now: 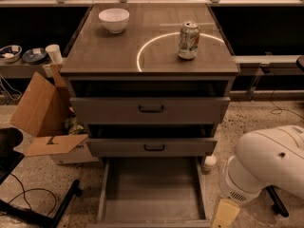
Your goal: Close bottom drawer
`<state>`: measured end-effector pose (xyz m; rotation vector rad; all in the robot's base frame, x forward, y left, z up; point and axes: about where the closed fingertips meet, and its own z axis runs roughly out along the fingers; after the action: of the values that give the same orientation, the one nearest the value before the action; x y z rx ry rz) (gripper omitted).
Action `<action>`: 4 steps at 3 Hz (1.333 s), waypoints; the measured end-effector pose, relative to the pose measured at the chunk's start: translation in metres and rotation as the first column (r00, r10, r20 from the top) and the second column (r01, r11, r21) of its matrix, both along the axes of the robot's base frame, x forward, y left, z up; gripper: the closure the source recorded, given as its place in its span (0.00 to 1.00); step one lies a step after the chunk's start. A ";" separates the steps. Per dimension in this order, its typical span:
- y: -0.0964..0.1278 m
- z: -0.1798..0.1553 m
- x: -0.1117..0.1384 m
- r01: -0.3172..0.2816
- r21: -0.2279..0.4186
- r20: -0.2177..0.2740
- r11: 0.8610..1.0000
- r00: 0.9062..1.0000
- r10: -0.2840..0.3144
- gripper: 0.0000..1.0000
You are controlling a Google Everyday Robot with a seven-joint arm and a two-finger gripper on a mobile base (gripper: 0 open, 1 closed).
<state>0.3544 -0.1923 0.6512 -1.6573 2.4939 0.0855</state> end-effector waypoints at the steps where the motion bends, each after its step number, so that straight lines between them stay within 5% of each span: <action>1: -0.028 -0.061 -0.007 0.052 0.026 -0.074 0.998 0.996 -0.050 0.00; 2: -0.060 -0.156 -0.016 0.075 0.053 -0.137 0.996 0.988 -0.067 0.01; 4: -0.065 -0.283 -0.022 0.061 0.046 -0.167 0.997 0.985 -0.052 0.46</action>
Offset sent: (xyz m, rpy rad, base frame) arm -0.0201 -0.0888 -0.2390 0.0910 0.1867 -0.0936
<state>0.3320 -0.2576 0.3680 -1.6195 2.6326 0.2901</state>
